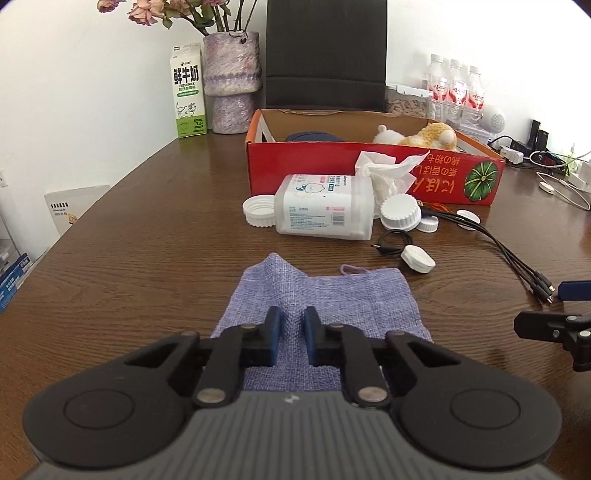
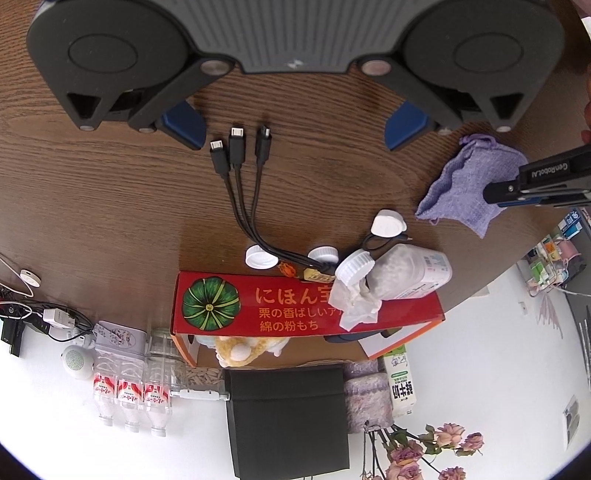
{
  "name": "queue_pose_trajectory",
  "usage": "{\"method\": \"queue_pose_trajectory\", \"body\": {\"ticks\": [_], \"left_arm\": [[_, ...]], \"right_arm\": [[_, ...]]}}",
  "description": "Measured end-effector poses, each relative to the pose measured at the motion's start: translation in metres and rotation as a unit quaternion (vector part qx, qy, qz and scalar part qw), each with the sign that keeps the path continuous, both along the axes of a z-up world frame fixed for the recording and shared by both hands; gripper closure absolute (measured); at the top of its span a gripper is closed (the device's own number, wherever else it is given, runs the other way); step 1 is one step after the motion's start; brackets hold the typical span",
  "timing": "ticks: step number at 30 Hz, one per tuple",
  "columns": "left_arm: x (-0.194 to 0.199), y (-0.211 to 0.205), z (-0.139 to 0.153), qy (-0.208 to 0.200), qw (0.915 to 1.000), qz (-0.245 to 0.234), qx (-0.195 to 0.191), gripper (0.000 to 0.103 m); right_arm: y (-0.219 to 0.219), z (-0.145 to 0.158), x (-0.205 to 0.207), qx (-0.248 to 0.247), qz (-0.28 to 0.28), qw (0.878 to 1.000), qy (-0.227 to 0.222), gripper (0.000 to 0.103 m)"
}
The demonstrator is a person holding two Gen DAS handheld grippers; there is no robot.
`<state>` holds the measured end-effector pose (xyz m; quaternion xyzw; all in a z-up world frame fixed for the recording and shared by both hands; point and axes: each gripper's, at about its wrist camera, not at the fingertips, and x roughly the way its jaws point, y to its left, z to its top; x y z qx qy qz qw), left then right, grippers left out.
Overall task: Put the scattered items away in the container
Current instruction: 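Grasp the purple cloth with the left tool, then grasp the black multi-head cable with the right tool, then carry the cloth and cable into the box and open both tools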
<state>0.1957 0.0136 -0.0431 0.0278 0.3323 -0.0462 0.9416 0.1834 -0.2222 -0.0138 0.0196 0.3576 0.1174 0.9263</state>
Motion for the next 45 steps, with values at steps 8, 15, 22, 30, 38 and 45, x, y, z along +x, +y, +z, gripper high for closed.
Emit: {"method": "queue_pose_trajectory", "body": {"ticks": [8,15,22,30,38,45], "left_arm": [[0.005,0.004,0.005,-0.009,0.9997,-0.008,-0.02,0.097],[0.008,0.009,0.016,-0.027,0.9989,-0.006,-0.038,0.098],[0.012,0.008,0.029,-0.05,0.9976,-0.017,-0.045,0.098],[0.02,0.013,0.024,-0.036,0.9972,-0.021,-0.061,0.098],[0.02,0.015,0.022,-0.033,0.9969,-0.024,-0.067,0.098],[0.016,0.015,0.026,-0.04,0.9966,-0.025,-0.068,0.098]], "right_arm": [[-0.002,0.001,0.004,0.001,-0.003,1.0,0.0,0.0],[-0.001,0.015,0.034,-0.039,0.01,0.999,-0.034,0.0],[0.011,0.004,0.094,-0.106,0.031,0.994,-0.025,0.041],[0.02,0.004,0.109,-0.101,0.06,0.993,-0.031,0.068],[0.024,0.004,0.104,-0.116,0.067,0.99,-0.042,0.079],[0.021,0.009,0.096,-0.114,0.079,0.989,-0.05,0.088]]}}
